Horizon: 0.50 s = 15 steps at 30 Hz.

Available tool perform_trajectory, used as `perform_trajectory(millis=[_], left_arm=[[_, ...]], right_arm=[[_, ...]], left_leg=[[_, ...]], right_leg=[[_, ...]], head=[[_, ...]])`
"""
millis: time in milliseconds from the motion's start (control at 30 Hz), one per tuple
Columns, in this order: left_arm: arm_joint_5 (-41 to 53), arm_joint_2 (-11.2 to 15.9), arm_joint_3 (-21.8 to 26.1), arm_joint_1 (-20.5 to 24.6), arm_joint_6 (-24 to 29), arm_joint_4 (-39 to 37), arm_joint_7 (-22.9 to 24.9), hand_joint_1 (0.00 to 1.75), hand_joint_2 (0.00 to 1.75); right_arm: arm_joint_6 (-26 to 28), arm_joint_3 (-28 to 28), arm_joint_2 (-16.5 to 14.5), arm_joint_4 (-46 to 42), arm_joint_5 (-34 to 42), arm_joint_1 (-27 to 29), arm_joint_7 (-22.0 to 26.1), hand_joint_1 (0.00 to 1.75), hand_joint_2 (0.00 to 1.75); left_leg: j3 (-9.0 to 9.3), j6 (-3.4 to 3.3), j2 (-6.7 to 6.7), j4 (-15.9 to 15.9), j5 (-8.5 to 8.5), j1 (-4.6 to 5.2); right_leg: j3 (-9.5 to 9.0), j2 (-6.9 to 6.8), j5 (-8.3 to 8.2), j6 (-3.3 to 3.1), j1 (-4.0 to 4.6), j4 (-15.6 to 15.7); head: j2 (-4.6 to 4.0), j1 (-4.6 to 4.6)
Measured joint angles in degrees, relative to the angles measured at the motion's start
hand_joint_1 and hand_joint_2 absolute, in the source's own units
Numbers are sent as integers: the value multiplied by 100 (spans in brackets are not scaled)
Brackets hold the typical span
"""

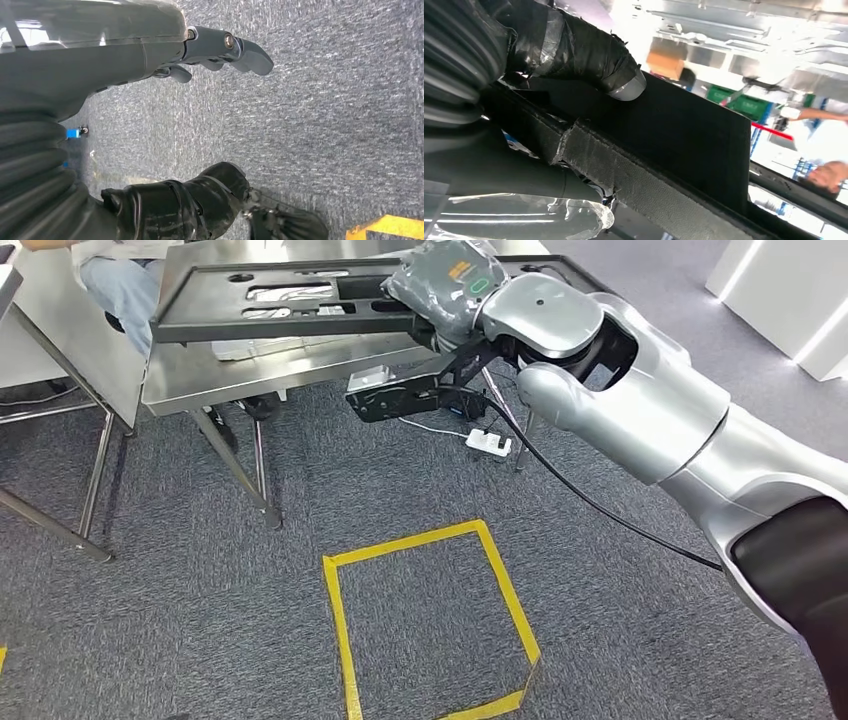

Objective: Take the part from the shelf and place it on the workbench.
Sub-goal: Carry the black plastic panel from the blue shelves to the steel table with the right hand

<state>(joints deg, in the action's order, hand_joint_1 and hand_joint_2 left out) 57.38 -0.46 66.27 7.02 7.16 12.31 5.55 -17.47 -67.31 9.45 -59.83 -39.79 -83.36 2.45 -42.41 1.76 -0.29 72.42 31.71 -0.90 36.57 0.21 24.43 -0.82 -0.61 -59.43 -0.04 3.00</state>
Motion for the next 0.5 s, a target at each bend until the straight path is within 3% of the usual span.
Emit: perform_trajectory(millis=[33, 67, 133, 200, 267, 367, 433, 500], left_arm=[[1, -1, 0, -2, 1, 0, 5, 0, 175], [2, -1, 0, -5, 2, 0, 9, 0, 175], [4, 0, 0, -6, 9, 0, 11, 0, 175], [7, 12, 0, -2, 26, 0, 11, 0, 175], [8, 22, 0, 2, 40, 1, 13, 0, 175], [8, 24, 0, -4, 53, 0, 17, 0, 175], [8, 24, 0, -4, 55, 0, 22, 0, 175], [8, 24, 0, 3, 56, 0, 22, 0, 175]], right_arm=[[1, -5, -1, 4, -1, 13, 5, 175, 175], [1, -10, -1, 7, -1, 26, 10, 175, 175], [4, -14, -6, 10, -4, 34, 13, 175, 175], [13, -14, -11, 14, -13, 21, 13, 175, 175], [22, -14, -14, 16, -20, 14, 13, 175, 175], [25, -14, -16, 21, -21, 7, 14, 175, 175], [27, -14, -16, 29, -24, -9, 14, 175, 175], [28, -15, -17, 37, -25, -3, 16, 175, 175]], left_leg=[[-110, 1, 0, 188, 17, 0], [-118, -8, 0, 164, -69, 1], [172, -59, 0, -472, -452, 13], [517, -129, 2, -1152, -670, 52], [630, -175, 1, -1365, -663, 91], [708, -249, 9, -1470, -704, 61], [768, -300, 19, -1536, -726, 31], [779, -330, 22, -1536, -708, 32]], right_leg=[[-4, 1, 3, -4, 6, 0], [-11, 2, 7, -7, 12, -1], [-38, 3, 20, -5, 21, -1], [-54, 2, 36, 19, 36, 2], [-56, 0, 41, 66, 40, 17], [-56, -5, 92, 156, 41, -21], [157, -5, 323, 198, 40, -465], [550, -2, 610, 227, 32, -1196]], head=[[0, -1], [0, -1], [0, -1], [0, -4], [0, -7], [0, -16], [0, -46], [0, -66]])
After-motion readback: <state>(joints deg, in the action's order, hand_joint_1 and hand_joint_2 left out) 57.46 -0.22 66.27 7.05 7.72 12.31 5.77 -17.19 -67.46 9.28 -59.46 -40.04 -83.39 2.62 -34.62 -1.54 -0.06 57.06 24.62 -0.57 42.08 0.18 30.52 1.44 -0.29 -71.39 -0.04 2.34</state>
